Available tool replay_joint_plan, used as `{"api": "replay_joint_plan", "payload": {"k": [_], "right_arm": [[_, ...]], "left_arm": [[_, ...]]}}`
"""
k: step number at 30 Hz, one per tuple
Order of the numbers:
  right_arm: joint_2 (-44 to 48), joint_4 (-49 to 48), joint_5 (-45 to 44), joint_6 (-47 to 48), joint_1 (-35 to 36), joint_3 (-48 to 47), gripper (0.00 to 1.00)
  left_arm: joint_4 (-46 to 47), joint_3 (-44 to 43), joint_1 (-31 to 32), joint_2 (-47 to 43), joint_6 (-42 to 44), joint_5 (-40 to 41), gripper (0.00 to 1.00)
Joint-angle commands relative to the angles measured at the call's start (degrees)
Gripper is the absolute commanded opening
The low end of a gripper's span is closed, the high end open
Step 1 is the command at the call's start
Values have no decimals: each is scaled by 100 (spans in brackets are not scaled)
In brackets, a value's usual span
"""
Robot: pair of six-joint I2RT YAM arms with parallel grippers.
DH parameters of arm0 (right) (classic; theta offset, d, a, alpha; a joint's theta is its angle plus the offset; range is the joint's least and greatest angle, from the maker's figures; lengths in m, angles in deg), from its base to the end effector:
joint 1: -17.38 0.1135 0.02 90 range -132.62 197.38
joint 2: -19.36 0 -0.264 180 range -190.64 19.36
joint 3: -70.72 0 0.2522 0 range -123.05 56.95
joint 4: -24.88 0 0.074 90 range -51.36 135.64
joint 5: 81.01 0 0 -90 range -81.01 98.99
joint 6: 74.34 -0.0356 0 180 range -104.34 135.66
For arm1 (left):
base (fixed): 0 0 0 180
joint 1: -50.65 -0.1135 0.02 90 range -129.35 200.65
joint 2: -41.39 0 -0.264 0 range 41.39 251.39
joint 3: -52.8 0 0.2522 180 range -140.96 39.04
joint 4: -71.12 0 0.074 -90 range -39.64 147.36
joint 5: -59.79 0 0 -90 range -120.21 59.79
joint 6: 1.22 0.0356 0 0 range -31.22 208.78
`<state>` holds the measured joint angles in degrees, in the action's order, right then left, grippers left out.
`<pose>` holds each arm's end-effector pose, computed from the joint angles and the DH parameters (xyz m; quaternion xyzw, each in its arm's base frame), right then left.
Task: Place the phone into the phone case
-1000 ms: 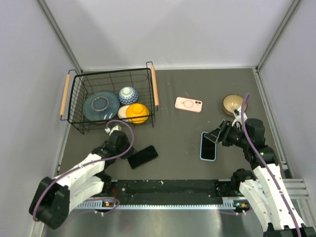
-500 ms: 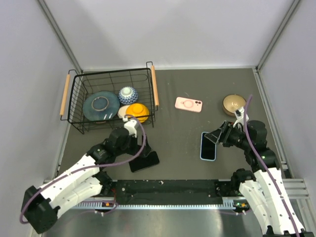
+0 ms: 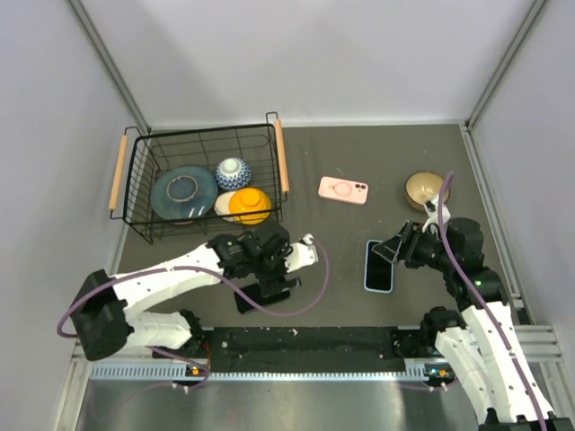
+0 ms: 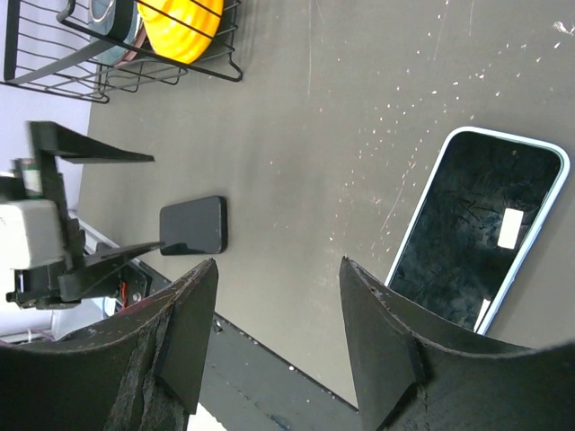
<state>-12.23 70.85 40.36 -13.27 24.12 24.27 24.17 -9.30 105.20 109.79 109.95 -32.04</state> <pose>0.1252 0.0335 0.2625 0.0309 0.8483 0.3691 0.3784 0.1377 -0.1954 0.2435 0.5863 0.7461 -0.1050 0.2976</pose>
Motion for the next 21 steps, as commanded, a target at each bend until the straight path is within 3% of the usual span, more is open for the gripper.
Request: {"api": "replay_joint_plan", "payload": {"k": [1,8,12,16,21], "right_arm": [[109,75,35,212,55,-361,57],[233,146,-140,326,47,-414,58],[180,154,-132,326,55,-458,58],[250,154,-114,318,47,-440,59],[356,172,-140,309,47,-353,60]], "left_arm": [[-1057,-211,21,279,854,-221,99],[-1269,-53,21,770,512,-178,99],[-1304,-71,21,1201,336,-705,99],[-1024,-18,21,1342,283,-154,99],[-777,26,21,1623,309,-221,99]]}}
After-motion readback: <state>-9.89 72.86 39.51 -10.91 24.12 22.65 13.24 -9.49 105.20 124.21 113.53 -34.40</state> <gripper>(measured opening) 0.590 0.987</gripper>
